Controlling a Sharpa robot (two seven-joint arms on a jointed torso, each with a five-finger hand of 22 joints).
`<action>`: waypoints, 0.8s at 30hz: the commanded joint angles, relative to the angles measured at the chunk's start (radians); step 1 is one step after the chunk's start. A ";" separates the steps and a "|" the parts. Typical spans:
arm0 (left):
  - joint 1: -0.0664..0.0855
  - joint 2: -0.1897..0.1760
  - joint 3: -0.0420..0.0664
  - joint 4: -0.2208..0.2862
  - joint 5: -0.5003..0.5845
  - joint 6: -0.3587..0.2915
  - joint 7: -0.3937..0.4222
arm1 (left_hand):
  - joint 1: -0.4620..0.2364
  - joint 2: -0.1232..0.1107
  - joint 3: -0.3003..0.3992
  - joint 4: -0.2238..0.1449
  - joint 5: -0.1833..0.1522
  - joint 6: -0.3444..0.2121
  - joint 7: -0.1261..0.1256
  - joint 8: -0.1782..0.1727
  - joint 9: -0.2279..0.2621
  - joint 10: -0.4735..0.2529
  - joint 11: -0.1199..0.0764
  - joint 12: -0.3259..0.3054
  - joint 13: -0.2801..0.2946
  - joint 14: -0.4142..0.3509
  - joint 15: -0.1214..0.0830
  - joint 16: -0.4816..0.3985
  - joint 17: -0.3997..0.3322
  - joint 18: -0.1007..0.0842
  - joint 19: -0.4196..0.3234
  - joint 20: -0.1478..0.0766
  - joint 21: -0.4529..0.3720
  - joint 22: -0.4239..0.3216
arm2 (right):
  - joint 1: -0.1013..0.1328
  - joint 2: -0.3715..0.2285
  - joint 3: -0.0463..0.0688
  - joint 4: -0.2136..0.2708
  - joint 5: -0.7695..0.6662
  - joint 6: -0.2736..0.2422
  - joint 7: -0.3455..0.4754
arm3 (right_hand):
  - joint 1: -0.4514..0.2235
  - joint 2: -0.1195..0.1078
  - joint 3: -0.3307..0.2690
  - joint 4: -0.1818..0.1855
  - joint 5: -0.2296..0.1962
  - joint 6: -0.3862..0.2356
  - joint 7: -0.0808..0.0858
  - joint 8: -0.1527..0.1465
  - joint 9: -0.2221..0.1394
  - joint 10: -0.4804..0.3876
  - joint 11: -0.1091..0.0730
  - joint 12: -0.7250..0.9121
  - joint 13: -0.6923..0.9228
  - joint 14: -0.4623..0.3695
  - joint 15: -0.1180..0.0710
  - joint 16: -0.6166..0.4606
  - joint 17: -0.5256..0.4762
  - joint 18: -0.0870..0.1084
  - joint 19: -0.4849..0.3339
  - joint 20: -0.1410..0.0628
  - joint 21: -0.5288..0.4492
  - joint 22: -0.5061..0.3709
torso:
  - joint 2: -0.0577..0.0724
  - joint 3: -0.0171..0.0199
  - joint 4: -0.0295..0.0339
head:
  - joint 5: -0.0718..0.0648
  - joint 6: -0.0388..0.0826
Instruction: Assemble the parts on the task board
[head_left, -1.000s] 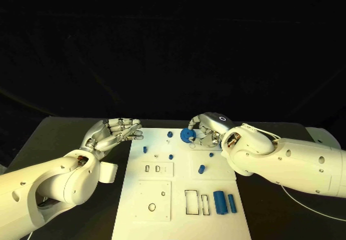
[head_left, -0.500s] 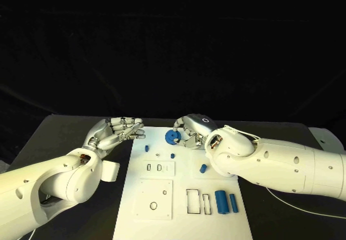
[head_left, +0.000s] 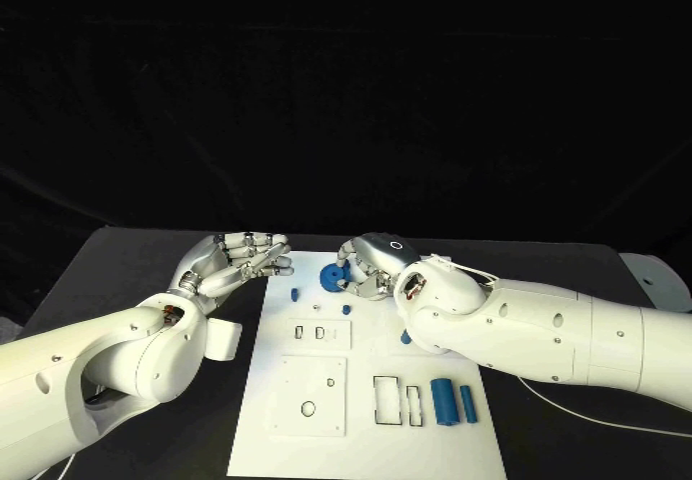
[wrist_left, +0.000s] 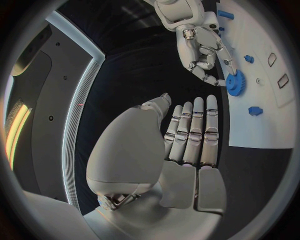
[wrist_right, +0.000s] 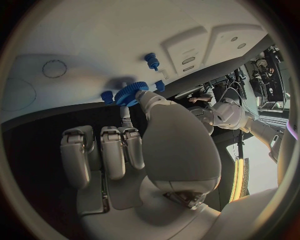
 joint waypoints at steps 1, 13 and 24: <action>0.001 0.002 0.001 0.001 0.002 0.020 0.004 | -0.007 0.003 0.006 0.001 -0.002 -0.008 0.016 -0.004 -0.002 -0.007 0.003 -0.006 0.001 -0.005 0.005 -0.004 0.001 0.012 -0.006 0.000 -0.004 -0.001 | -0.004 0.009 -0.002 -0.018 -0.026 0.025 -0.003 | -0.014 -0.002 0.007 0.000 -0.009 0.003 0.006 -0.005 -0.002 0.084 -0.002 0.001 0.242 0.106 -0.007 0.003 0.263 -0.014 0.105 -0.007 0.004 0.263 | 0.000 0.0012 -0.0014 | 0.002 -0.001; 0.001 0.000 0.001 0.001 0.002 0.022 0.002 | -0.007 0.003 0.006 0.001 -0.002 -0.008 0.016 -0.004 -0.002 -0.007 0.003 -0.006 0.001 -0.005 0.005 -0.004 0.001 0.012 -0.006 0.000 -0.004 -0.001 | -0.006 0.015 -0.002 -0.040 -0.047 0.035 -0.019 | -0.020 -0.005 0.010 0.000 -0.017 0.002 0.007 -0.008 -0.002 0.082 -0.002 -0.001 0.240 0.106 -0.007 0.003 0.263 -0.014 0.105 -0.006 0.004 0.263 | 0.000 0.0012 -0.0020 | -0.001 -0.002; 0.001 -0.002 0.001 0.002 0.002 0.022 0.000 | -0.007 0.003 0.006 0.001 -0.002 -0.008 0.016 -0.004 -0.002 -0.007 0.003 -0.006 0.001 -0.005 0.005 -0.004 0.001 0.012 -0.006 0.000 -0.004 -0.001 | -0.009 -0.006 -0.002 -0.011 -0.048 0.046 -0.012 | -0.026 -0.008 0.011 -0.001 -0.025 0.003 0.007 -0.010 -0.002 0.084 -0.001 0.000 0.241 0.106 -0.006 0.003 0.263 -0.014 0.105 -0.006 0.004 0.263 | -0.001 0.0019 -0.0035 | 0.003 -0.005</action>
